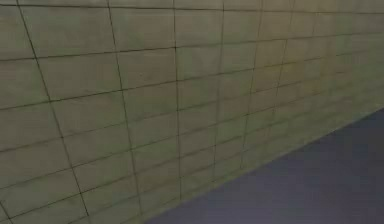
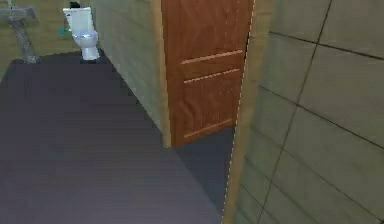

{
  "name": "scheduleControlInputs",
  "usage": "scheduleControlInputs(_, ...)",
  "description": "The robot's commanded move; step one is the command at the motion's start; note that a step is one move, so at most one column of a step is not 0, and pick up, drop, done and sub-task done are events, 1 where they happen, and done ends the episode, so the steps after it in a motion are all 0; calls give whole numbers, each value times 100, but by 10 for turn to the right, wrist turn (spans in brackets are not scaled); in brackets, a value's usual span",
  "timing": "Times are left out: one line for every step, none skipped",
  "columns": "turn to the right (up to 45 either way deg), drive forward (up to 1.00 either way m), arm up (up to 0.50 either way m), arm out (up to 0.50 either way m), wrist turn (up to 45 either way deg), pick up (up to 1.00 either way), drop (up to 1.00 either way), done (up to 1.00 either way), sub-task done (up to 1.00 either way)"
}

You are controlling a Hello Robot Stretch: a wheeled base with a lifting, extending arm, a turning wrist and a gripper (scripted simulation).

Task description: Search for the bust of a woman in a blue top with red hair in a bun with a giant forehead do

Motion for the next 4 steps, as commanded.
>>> scheduleControlInputs(450,0,0,0,0,0,0,0,0)
scheduleControlInputs(150,0,0,0,0,0,0,0,0)
scheduleControlInputs(0,75,0,0,0,0,0,0,0)
scheduleControlInputs(450,0,0,0,0,0,0,0,0)
